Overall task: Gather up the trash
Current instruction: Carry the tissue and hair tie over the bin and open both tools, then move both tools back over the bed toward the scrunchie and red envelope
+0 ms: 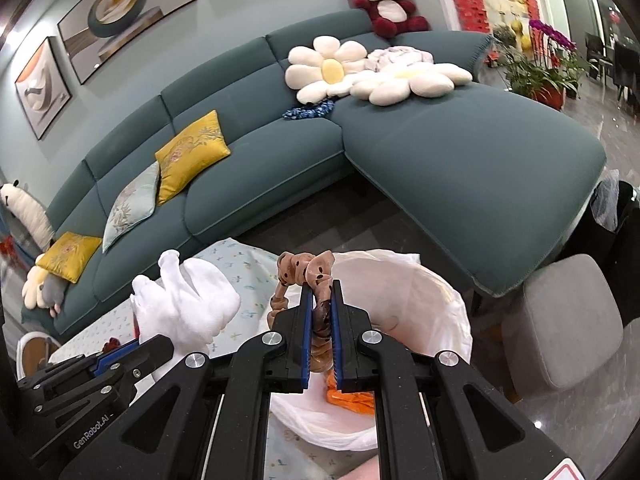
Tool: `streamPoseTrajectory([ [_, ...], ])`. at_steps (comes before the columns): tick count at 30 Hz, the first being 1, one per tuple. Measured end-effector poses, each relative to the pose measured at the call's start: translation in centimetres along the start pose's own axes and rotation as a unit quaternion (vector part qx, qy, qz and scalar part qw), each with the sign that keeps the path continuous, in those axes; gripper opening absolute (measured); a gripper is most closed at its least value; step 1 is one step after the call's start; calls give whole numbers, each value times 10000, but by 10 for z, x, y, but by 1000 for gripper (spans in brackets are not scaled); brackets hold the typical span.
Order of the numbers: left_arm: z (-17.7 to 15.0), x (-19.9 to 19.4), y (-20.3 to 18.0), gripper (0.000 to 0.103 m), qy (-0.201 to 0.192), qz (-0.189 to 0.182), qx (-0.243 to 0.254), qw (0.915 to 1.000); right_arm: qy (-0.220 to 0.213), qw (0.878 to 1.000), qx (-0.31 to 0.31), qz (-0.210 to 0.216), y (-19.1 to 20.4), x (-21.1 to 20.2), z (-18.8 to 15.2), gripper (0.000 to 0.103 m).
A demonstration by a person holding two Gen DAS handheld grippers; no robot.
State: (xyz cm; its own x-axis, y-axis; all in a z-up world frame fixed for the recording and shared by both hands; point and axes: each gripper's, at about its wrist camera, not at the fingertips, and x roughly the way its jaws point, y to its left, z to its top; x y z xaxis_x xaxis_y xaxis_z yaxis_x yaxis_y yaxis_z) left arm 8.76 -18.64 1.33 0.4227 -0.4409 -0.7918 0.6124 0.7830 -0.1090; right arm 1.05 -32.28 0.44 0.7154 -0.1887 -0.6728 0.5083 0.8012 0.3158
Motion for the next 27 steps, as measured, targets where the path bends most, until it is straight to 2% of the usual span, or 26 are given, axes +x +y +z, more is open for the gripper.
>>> streamPoseTrajectory([
  [7,-2,15,-13,17,140,-48,112,9998,113,9999,70,-16,-11,11,-4,10],
  [9,-2,18,-14,18,150,-52,99,9998,130,9999,62,-29,-13,13,-3,15],
  [11,-2,20,-14,30,153,-37,83,9998,112,9999,74,-39,-14,14,-3,17],
  [13,-1,21,-13,39,132,-16,66,9999,97,9999,84,-47,-14,14,-3,26],
  [14,-1,21,-12,43,115,-5,56,9999,75,9999,89,-62,-15,13,-4,34],
  [15,-1,20,-12,45,105,3,54,9999,45,9999,87,-71,-15,12,-4,40],
  [16,-1,20,-10,46,95,13,44,9999,28,9999,81,-78,-14,12,-4,41],
  [21,-1,21,-5,46,103,12,-39,9999,-12,10000,6,-87,-9,11,-1,47],
  [27,-1,16,6,47,62,8,-158,9999,-42,9999,-93,-47,1,7,2,47],
])
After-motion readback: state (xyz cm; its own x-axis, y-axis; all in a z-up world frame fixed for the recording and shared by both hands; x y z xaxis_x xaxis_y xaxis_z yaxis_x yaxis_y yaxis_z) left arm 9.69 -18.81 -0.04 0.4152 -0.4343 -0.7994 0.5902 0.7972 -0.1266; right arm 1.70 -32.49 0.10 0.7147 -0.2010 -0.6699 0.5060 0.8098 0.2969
